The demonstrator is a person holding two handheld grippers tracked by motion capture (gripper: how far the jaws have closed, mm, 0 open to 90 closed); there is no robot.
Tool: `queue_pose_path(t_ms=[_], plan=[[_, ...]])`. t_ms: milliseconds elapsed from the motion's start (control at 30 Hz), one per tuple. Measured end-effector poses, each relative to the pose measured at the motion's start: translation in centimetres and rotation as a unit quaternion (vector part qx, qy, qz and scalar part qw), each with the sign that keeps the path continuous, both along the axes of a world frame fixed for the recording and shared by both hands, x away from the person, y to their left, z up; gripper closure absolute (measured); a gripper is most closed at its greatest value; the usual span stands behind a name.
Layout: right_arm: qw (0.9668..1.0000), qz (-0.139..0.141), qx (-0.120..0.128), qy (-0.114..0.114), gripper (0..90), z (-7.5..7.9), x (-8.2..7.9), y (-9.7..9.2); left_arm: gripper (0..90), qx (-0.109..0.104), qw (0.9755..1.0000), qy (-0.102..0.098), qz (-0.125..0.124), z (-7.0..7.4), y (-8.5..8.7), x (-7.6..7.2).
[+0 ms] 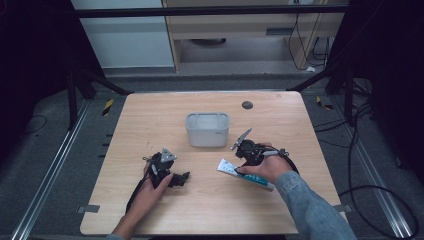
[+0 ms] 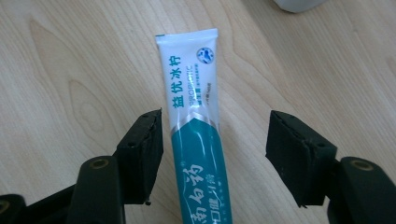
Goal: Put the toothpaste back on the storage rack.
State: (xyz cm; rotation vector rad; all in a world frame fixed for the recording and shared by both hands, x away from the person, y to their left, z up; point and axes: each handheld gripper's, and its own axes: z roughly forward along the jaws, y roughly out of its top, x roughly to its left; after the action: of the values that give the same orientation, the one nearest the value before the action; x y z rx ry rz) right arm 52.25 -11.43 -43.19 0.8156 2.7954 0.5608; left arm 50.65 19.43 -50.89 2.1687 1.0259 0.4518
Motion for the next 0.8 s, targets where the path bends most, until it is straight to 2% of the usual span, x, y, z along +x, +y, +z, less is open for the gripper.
queue_pose_path(t_ms=[233,567,800], plan=[[0.9998,0.007,-0.017,0.011,36.4,-0.8,0.2,0.5,0.0,0.000,1.0000,0.000,0.000,0.0,0.0,0.0],[0.9998,0.007,-0.016,0.012,42.7,-1.0,0.4,0.5,0.0,0.000,1.0000,0.000,0.000,0.0,0.0,0.0],[0.9996,0.011,-0.019,0.019,43.9,-1.4,0.5,0.7,0.0,0.000,1.0000,0.000,0.000,0.0,0.0,0.0]])
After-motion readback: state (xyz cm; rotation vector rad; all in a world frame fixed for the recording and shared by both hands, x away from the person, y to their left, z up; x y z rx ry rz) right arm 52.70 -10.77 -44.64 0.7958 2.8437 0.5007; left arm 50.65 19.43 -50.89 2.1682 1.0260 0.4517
